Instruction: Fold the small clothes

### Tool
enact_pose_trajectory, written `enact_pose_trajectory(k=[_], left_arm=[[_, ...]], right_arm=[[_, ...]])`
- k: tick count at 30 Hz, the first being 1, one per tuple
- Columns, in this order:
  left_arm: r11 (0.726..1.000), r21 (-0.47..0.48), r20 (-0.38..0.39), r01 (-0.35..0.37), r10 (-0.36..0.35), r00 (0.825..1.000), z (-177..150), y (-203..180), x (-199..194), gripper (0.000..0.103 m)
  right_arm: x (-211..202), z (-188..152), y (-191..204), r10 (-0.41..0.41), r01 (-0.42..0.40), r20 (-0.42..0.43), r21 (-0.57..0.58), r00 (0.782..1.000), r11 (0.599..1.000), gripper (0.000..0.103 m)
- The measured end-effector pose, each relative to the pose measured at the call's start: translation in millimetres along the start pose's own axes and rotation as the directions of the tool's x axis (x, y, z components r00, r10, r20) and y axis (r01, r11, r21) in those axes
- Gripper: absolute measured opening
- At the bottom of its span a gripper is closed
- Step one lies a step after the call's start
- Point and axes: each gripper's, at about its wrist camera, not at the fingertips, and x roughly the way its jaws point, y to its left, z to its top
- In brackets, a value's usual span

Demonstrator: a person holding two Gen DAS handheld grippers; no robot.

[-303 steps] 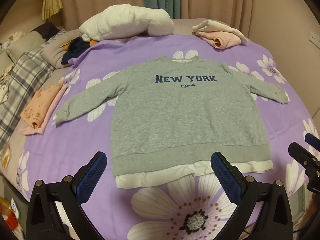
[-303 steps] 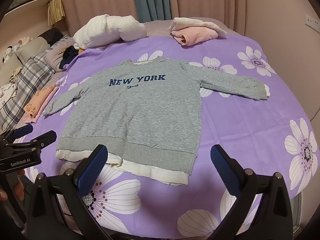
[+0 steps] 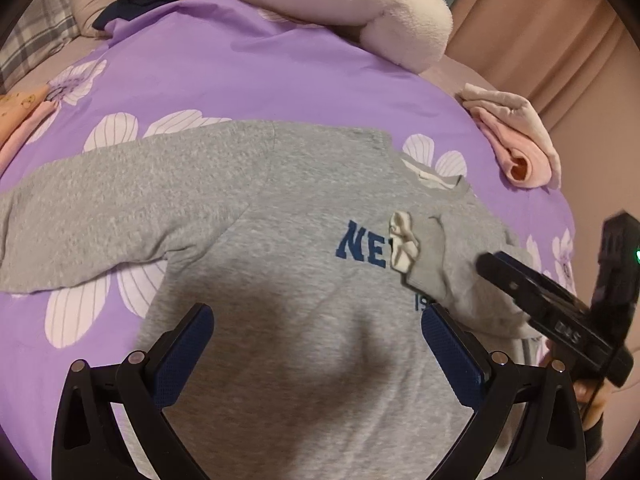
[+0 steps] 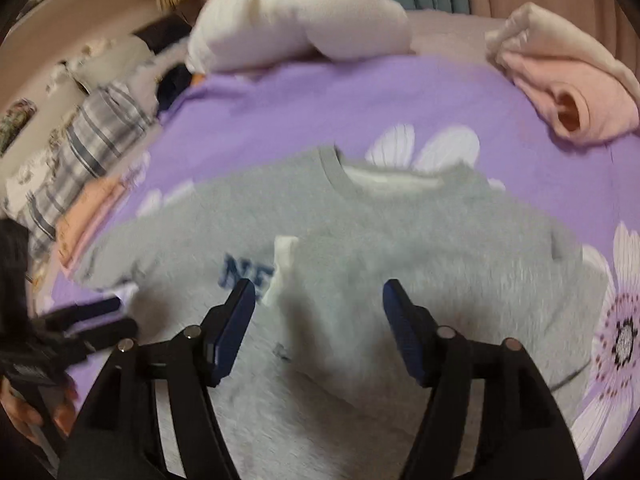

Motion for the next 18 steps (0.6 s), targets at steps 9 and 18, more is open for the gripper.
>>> enact_pose_trajectory(k=[9,18], left_arm=[[0.981,0.097,-0.011,0.167,-0.167,0.986,12,-57,16,0.103],[0.948,0.217,-0.13,0.233,-0.208,0.969,16,-121,81,0.06]], right_arm=[[-86,-15,-116,0.005,-0.074,0.221,0.307,0.975,0.949,0.04],[-99,-70,-160,-0.074,0.03,0.108,0.363,0.991,0.931,0.021]])
